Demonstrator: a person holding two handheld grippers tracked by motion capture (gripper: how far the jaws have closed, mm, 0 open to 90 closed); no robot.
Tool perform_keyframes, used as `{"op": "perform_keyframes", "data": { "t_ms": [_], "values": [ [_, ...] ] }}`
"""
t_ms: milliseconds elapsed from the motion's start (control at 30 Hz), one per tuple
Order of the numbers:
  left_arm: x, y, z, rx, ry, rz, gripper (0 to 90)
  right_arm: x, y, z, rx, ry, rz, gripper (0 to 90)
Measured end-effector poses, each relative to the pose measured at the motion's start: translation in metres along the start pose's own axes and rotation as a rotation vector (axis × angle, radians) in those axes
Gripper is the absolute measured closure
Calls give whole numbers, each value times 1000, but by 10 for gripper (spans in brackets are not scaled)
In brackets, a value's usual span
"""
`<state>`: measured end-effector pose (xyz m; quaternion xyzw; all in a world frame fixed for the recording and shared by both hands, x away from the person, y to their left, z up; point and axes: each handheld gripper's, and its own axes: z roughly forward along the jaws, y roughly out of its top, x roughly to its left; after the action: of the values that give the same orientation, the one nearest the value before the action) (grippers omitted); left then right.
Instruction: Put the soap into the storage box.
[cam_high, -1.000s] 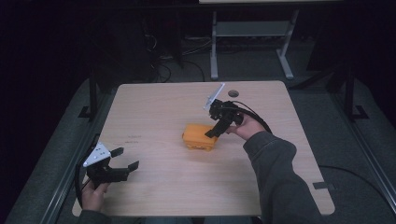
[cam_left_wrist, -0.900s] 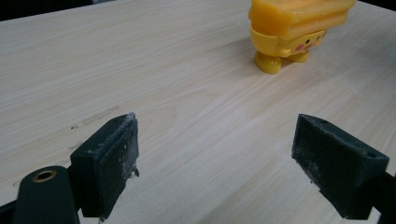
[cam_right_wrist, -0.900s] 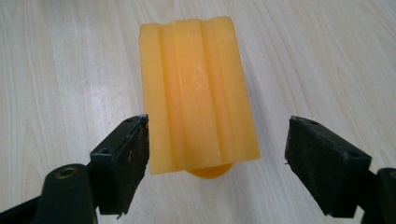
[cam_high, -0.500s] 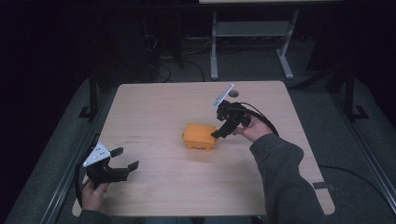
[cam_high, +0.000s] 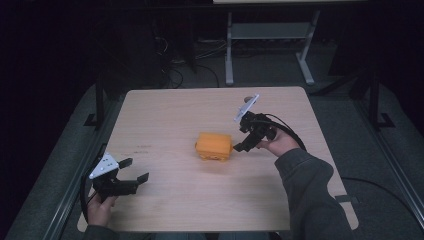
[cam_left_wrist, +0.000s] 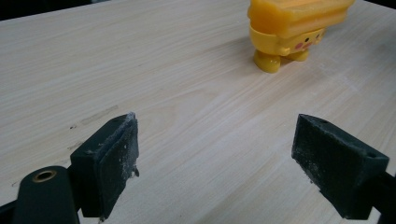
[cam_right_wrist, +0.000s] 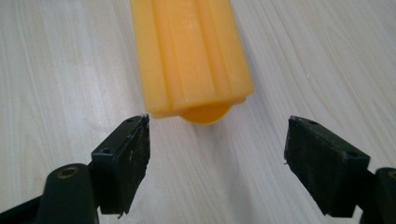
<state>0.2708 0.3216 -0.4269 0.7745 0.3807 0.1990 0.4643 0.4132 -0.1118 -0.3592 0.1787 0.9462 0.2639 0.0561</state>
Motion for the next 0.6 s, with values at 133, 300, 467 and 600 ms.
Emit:
{"op": "perform_keyframes", "data": {
  "t_ms": [133,300,467,600],
  "values": [
    [0,0,0,0,2,-2,141,0,-8,-1,-10,0,15,222],
    [0,0,-1,-1,3,-2,141,2,-18,-7,-21,-7,31,222],
    [0,-1,0,-4,2,-7,141,3,-31,-8,-32,-8,54,222],
    [1,-1,0,-2,4,-7,141,4,-38,-9,-35,-9,65,222]
  ]
}}
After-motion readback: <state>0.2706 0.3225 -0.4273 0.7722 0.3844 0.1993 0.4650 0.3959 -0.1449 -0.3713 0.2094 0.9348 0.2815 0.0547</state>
